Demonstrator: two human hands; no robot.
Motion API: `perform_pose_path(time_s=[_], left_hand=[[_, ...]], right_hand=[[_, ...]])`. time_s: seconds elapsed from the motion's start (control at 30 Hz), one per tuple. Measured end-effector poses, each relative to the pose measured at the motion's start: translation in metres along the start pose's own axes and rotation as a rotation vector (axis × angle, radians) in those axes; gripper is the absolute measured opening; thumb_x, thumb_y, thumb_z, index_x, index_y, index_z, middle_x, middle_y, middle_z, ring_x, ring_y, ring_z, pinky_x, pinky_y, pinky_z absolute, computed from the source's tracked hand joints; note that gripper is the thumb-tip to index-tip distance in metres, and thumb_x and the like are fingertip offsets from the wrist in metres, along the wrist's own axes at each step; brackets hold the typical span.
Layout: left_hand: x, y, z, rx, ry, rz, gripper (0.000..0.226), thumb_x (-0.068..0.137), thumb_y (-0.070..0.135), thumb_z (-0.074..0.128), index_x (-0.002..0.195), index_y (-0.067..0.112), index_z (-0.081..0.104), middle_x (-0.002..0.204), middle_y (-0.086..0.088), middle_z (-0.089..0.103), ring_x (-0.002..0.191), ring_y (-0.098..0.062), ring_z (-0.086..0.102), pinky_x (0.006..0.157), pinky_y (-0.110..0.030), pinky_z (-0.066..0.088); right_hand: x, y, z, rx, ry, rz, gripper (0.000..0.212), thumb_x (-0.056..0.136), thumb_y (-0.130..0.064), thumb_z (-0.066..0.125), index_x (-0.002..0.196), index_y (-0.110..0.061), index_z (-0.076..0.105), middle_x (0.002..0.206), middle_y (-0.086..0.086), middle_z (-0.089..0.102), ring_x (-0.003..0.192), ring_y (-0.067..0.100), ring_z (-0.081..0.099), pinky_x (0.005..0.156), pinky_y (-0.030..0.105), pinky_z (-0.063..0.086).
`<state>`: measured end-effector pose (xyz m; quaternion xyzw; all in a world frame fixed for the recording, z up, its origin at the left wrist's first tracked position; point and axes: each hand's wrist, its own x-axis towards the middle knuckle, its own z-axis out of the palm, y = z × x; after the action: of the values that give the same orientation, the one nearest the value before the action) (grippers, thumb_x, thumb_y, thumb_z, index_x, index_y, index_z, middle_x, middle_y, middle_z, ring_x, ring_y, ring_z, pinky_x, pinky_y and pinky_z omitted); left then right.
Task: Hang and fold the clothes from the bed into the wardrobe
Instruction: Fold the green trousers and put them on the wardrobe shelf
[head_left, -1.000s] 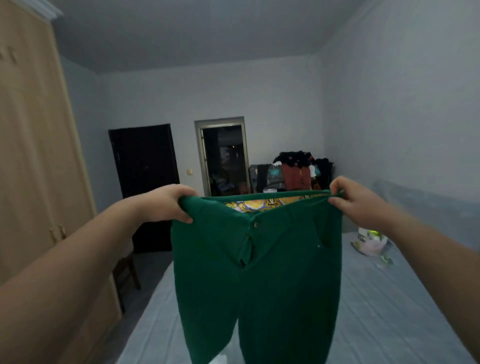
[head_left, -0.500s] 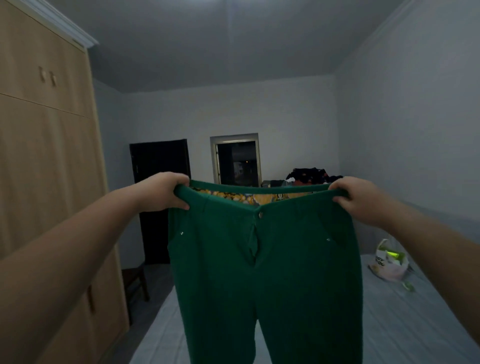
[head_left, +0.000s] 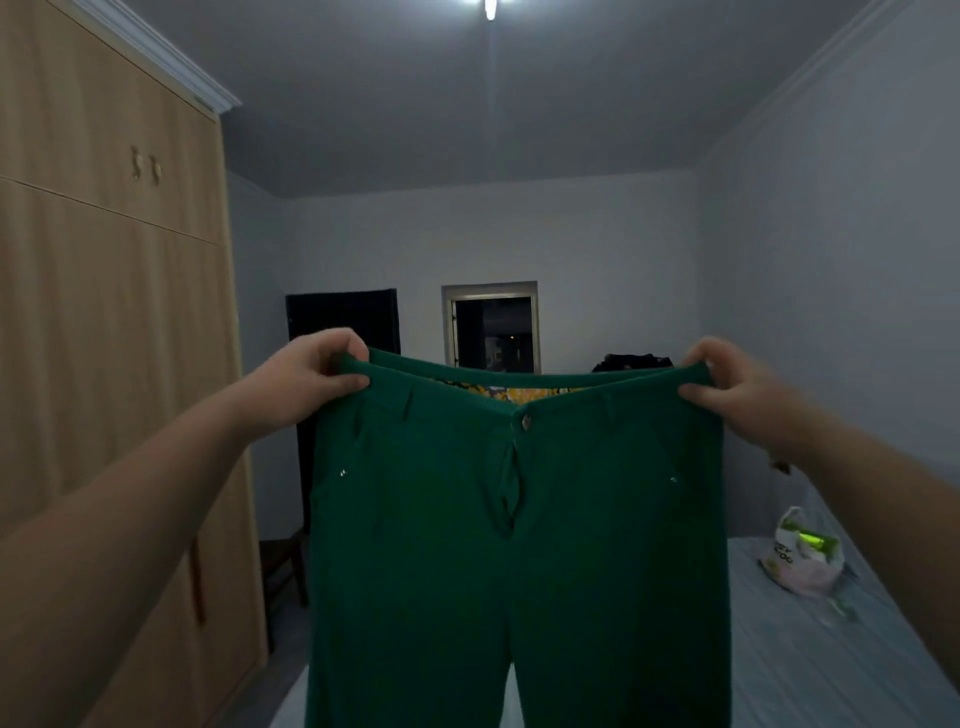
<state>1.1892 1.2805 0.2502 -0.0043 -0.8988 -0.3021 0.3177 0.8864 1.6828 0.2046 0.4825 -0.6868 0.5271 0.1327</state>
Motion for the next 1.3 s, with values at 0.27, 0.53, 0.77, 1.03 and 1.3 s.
perform_pose_path(time_s=[0.27,0.53,0.77,1.03,1.3], left_hand=[[0.009,-0.007,0.037,0.19,0.206,-0.187,0.029,0.093,0.021,0.069,0.111,0.035,0.051,0.104,0.0,0.065,0.091,-0.018,0.066,0.082,-0.035,0.055],[-0.001,-0.036,0.059,-0.602,-0.013,-0.306,0.026,0.101,0.015,0.055,0.123,0.003,0.062,0.125,-0.022,0.066,0.109,-0.033,0.067,0.088,-0.043,0.058],[-0.025,-0.06,0.015,-0.799,-0.402,-0.295,0.049,0.094,0.022,0.069,0.136,0.001,0.056,0.138,-0.021,0.058,0.124,-0.033,0.06,0.097,-0.039,0.054],[-0.013,-0.059,0.076,-0.68,-0.165,-0.869,0.028,0.104,0.014,0.043,0.117,-0.002,0.062,0.11,-0.019,0.073,0.084,-0.025,0.076,0.068,-0.036,0.061],[-0.034,-0.041,0.168,-0.915,0.082,-0.888,0.031,0.108,0.012,0.038,0.128,-0.003,0.055,0.111,-0.02,0.068,0.093,-0.029,0.068,0.071,-0.039,0.054]], right_hand=[[0.004,0.017,0.033,-0.096,0.103,0.252,0.019,0.095,-0.006,0.062,0.104,-0.021,0.069,0.099,0.006,0.073,0.092,0.026,0.069,0.087,0.043,0.056],[-0.017,0.03,0.038,0.376,0.098,0.411,0.021,0.098,0.0,0.047,0.097,-0.01,0.066,0.09,0.016,0.069,0.076,0.027,0.068,0.07,0.041,0.055],[-0.03,0.038,-0.013,0.729,-0.401,0.319,0.047,0.083,-0.011,0.075,0.125,0.003,0.059,0.123,0.028,0.064,0.108,0.037,0.067,0.088,0.042,0.056],[-0.011,0.044,0.061,0.428,-0.112,0.899,0.053,0.091,0.001,0.042,0.143,0.005,0.04,0.116,0.027,0.067,0.097,0.039,0.068,0.09,0.049,0.056],[-0.036,0.044,0.149,0.625,-0.039,0.923,0.025,0.1,0.002,0.04,0.115,0.012,0.057,0.11,0.028,0.069,0.083,0.033,0.072,0.062,0.039,0.062]])
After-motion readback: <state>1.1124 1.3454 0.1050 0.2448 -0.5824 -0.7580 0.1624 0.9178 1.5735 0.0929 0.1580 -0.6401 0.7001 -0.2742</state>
